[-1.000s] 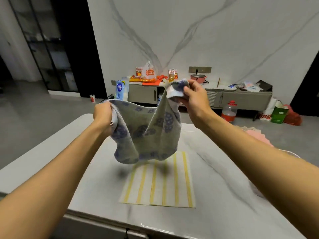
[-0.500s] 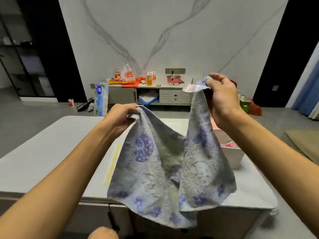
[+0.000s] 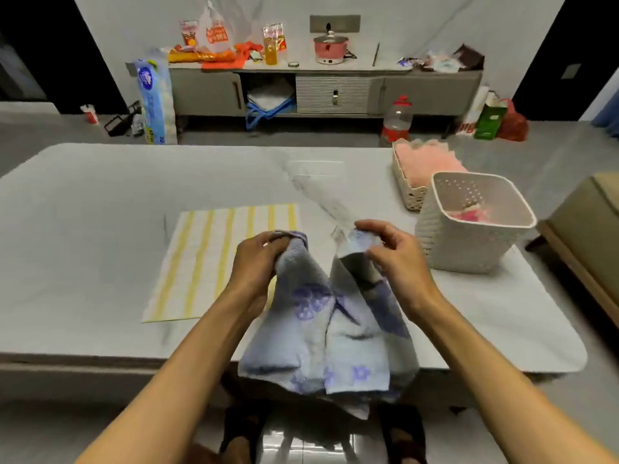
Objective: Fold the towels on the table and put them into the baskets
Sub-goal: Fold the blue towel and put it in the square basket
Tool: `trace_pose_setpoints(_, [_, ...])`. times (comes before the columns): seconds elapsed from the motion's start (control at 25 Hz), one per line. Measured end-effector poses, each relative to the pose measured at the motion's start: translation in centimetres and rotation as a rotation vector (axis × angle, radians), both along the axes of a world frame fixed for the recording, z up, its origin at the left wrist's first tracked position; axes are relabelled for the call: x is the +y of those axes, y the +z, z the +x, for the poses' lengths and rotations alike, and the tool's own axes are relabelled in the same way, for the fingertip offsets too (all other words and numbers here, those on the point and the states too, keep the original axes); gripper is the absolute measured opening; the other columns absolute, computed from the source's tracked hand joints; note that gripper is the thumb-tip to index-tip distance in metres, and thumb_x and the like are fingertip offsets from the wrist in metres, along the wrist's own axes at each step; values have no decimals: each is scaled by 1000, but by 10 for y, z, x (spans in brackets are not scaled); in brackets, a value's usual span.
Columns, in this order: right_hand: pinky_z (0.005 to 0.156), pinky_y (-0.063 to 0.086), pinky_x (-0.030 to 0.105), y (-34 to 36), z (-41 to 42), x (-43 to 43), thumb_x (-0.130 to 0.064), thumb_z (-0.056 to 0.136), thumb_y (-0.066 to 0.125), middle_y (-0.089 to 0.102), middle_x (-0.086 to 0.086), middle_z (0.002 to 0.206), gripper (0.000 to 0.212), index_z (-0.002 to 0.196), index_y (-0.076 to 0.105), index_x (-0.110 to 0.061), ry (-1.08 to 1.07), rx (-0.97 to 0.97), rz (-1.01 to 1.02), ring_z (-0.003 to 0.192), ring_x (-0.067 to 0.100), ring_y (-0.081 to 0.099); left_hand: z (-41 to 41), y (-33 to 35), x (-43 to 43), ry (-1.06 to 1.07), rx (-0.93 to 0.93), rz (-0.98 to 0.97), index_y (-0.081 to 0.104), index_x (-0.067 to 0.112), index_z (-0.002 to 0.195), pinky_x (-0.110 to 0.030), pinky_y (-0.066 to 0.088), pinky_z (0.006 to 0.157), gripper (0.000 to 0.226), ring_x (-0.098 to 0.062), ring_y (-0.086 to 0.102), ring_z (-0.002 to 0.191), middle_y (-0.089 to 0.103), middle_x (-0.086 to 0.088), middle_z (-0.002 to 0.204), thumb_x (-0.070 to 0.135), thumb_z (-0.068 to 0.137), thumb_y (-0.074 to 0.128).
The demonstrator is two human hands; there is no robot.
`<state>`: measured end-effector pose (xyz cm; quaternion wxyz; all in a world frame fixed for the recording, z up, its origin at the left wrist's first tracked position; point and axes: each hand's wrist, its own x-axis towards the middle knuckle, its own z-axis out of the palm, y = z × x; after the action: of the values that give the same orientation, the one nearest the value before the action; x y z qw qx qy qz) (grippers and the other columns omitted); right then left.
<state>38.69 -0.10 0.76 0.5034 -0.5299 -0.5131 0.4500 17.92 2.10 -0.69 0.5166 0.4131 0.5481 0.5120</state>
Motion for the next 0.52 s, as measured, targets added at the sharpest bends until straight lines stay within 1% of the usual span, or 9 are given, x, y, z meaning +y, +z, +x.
trace_pose_setpoints(0.08, [91, 54, 29, -42, -8, 5, 12, 70, 52, 71, 2, 113, 57, 115, 67, -20, 110, -82, 10, 103, 12, 67, 2, -29, 6, 42, 1, -14, 77, 10, 91, -28, 53, 77, 22, -14, 69, 86, 77, -3, 92, 4, 88, 56])
trace_pose_setpoints(0.12, [98, 51, 33, -57, -9, 9, 8, 68, 52, 69, -2, 118, 58, 116, 67, -22, 126, -184, 68, 110, 12, 65, 1, -38, 10, 72, -15, -26, 77, 12, 90, -30, 52, 78, 20, -14, 69, 85, 76, -2, 90, 7, 89, 58])
trace_pose_setpoints(0.16, [99, 50, 35, -62, -9, 12, 5, 70, 56, 69, -5, 118, 54, 114, 68, -23, 123, -316, 143, 113, 11, 63, -1, -41, 14, 108, -51, -46, 76, 12, 88, -30, 51, 77, 19, -14, 68, 81, 75, -1, 86, 9, 90, 58])
trace_pose_setpoints(0.24, [92, 51, 33, -63, -5, 16, 1, 77, 63, 71, -6, 109, 38, 107, 73, -21, 101, -531, 316, 104, 10, 65, -5, -39, 21, 186, -89, -70, 72, 5, 87, -29, 47, 72, 16, -14, 63, 75, 71, -5, 80, 10, 91, 57])
trace_pose_setpoints(0.32, [81, 48, 31, -49, -4, 14, -4, 78, 68, 68, -4, 96, 21, 92, 75, -17, 93, -659, 482, 93, 12, 61, -8, -30, 26, 212, 1, -18, 69, 2, 85, -29, 45, 70, 16, -16, 59, 73, 67, -9, 78, 11, 90, 57])
trace_pose_setpoints(0.36, [80, 45, 31, -42, -5, 12, -10, 77, 70, 64, -3, 96, 10, 84, 74, -17, 100, -713, 540, 93, 14, 56, -9, -26, 26, 206, 61, 23, 68, 5, 82, -29, 44, 70, 15, -15, 58, 73, 66, -7, 78, 12, 90, 58])
trace_pose_setpoints(0.4, [82, 43, 32, -36, -6, 11, -15, 76, 70, 61, -2, 100, 0, 76, 71, -16, 138, -747, 573, 97, 17, 53, -9, -24, 26, 189, 130, 72, 68, 10, 80, -29, 45, 71, 14, -12, 58, 73, 66, -2, 78, 12, 89, 58])
trace_pose_setpoints(0.48, [92, 44, 35, -26, -13, 7, -14, 69, 68, 64, -1, 105, 14, 63, 56, -12, 280, -677, 546, 102, 17, 57, -8, -22, 21, 88, 307, 186, 65, 19, 80, -26, 46, 75, 12, -8, 60, 77, 67, 9, 80, 12, 86, 57])
trace_pose_setpoints(0.52, [94, 47, 41, -22, -16, 5, -10, 67, 67, 68, 0, 97, 20, 61, 49, -11, 370, -597, 500, 96, 17, 62, -6, -22, 17, 19, 386, 225, 63, 20, 80, -24, 46, 75, 11, -7, 60, 77, 66, 11, 80, 13, 84, 55])
